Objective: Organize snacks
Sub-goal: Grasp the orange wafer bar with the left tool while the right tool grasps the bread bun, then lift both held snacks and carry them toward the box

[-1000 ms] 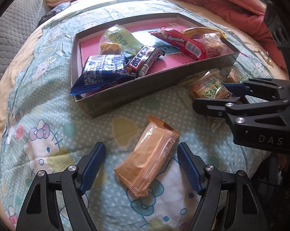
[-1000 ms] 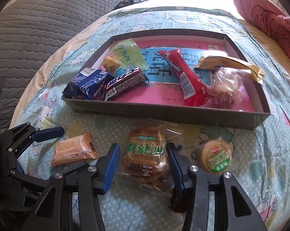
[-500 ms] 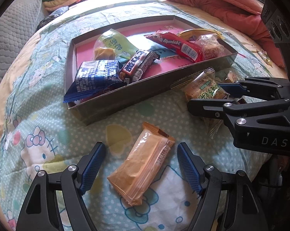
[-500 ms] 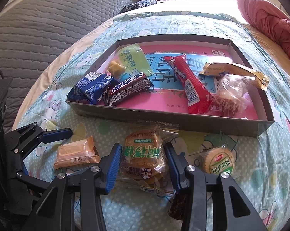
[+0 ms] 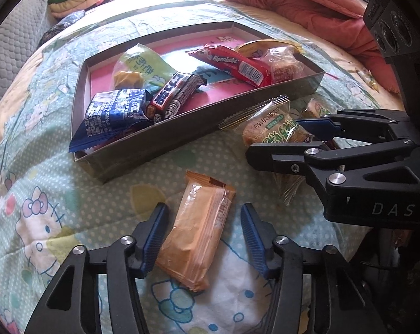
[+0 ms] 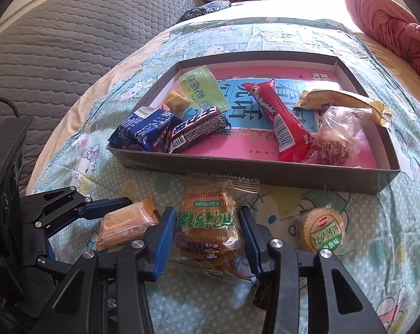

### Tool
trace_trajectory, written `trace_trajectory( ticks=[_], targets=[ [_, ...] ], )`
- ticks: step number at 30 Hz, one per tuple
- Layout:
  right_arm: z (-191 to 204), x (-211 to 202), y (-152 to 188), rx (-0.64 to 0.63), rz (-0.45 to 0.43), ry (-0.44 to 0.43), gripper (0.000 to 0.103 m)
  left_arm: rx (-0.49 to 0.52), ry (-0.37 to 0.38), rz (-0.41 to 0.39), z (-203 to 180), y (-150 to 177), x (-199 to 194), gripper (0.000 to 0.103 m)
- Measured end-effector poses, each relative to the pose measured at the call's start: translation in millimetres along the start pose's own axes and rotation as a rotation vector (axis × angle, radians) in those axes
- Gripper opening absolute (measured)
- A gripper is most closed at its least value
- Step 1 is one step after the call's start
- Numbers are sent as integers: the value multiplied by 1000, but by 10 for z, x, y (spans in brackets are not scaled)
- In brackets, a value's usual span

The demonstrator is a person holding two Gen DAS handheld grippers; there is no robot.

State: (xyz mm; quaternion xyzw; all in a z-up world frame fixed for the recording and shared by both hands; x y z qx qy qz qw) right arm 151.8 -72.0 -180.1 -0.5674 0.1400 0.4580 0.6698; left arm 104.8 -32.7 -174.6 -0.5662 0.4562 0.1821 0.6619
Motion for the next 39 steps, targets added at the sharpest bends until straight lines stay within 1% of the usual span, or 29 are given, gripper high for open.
trace_trajectory(
  ticks=[1,2,5,8,10,15,20,24,39],
  targets=[
    [-3,-3,2,1,0,0,46,0,4,-3,-14,-3,-8,42],
    [-2,-6,2,3,0,-1,46,-1,10,-5,-24,-8,-14,36],
    [6,-13,1,4,-3,-6,46,-7,28,-4,-44,-11,-15,30],
    [14,-25,2,9,-5,-17,46,-58,71,-1,-26,-16,-32,28],
    [5,-44,4,11,-8,-20,46,-86,83,-3,2,-20,-44,27],
    [-6,-102,-6,16,-19,-29,46,-96,92,-23,-7,-41,-121,26],
    [0,-132,-24,17,-27,-37,46,-107,96,-21,-11,-31,-152,26],
    [-14,-180,-39,16,-39,-42,46,-128,97,-43,23,-56,-240,26],
    [-30,-320,-118,24,-74,-57,46,-142,52,-113,20,-150,-480,26]
  ],
)
Point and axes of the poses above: each gripper's, at about its wrist camera, not at the fingertips, and x roughly the way its jaws point, z to its left, y to its underside, the point moved 9 cm from there along x, roughly the way its jaws point, and after that the axes turned 8 degrees about -z, right-handed, at the moved point
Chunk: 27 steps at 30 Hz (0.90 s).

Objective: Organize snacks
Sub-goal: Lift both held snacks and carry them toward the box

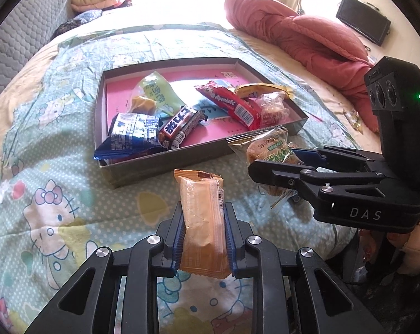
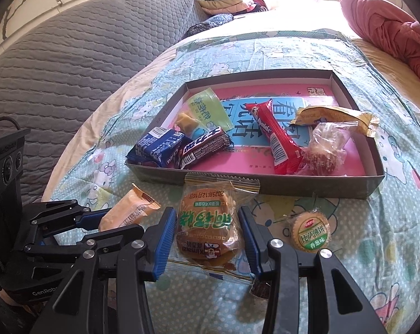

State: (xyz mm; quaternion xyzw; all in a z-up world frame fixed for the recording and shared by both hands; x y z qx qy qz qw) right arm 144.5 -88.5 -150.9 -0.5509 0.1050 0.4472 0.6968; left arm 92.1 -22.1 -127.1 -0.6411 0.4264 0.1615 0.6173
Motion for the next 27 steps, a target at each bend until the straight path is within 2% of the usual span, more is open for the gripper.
trace_trajectory(
  ticks=[9,27],
  targets=[
    [-22,-110,-75,-2,-37,-2,46,0,-31,-33,-36,-88,-98,26],
    [-180,-277,-279,10,-123,26,46,-71,-76,-99,95,-425,-156,26]
  ],
)
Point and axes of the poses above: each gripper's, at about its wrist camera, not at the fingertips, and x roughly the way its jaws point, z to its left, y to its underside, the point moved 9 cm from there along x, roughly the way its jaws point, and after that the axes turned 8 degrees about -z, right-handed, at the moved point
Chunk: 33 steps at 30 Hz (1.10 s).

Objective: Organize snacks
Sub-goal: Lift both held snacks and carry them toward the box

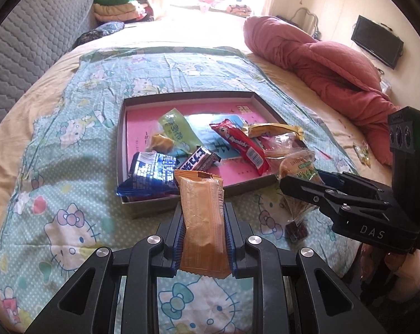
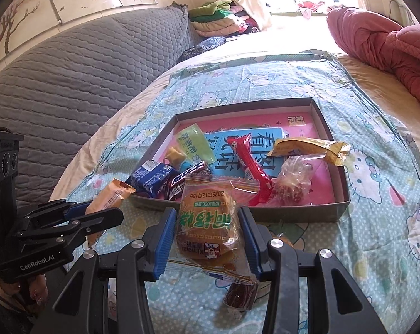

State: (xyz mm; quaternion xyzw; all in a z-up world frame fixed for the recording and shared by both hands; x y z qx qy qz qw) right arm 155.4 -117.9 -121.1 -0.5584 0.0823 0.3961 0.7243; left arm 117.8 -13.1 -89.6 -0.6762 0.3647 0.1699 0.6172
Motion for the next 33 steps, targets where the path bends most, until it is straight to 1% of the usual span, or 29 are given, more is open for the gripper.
trace_trajectory(
  ticks=[2,6,10,17,23,29,33],
  targets=[
    [-14,-5,-28,4,-8,2,46,-11,-8,-12,14,-63,-21,26],
    [-58,-18,-79,13,-22,7,46,-25,0,-41,5,-198,-59,26],
    [-103,-27,-146,19,-40,18,46,-38,2,-50,-29,-294,-37,26],
    [-209,-67,-273,28,-79,43,46,-18,-4,-70,-131,-469,52,26],
    [-335,-95,-317,48,-94,69,46,-19,15,-95,-232,-627,148,26],
    [-429,-96,-343,62,-95,93,46,-39,38,-101,-268,-714,243,26],
    [-471,-86,-365,67,-97,107,46,-55,36,-89,-236,-715,361,26]
  ],
)
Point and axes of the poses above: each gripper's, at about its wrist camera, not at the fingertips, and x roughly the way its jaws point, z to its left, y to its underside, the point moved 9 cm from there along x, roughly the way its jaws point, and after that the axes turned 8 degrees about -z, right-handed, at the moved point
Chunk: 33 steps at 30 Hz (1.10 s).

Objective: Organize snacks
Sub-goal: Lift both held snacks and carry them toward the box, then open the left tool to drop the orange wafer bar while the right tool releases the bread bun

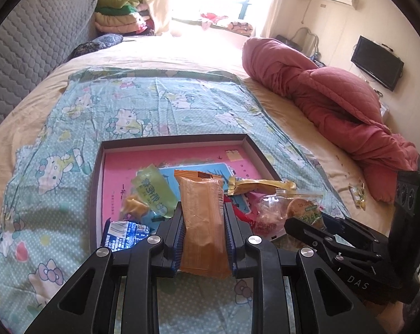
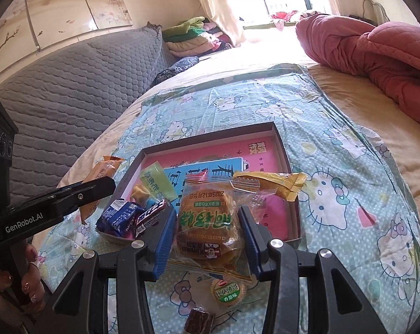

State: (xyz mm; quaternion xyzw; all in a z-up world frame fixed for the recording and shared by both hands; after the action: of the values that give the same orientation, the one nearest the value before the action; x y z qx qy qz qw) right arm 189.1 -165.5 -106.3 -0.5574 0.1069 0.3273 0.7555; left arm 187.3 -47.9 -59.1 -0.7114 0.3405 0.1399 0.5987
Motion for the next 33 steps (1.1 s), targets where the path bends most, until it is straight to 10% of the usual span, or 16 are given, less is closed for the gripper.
trace_trajectory(
  ticks=[33],
  targets=[
    [74,490,-49,-11,65,91,46,-32,76,85,202,280,614,26]
  ],
)
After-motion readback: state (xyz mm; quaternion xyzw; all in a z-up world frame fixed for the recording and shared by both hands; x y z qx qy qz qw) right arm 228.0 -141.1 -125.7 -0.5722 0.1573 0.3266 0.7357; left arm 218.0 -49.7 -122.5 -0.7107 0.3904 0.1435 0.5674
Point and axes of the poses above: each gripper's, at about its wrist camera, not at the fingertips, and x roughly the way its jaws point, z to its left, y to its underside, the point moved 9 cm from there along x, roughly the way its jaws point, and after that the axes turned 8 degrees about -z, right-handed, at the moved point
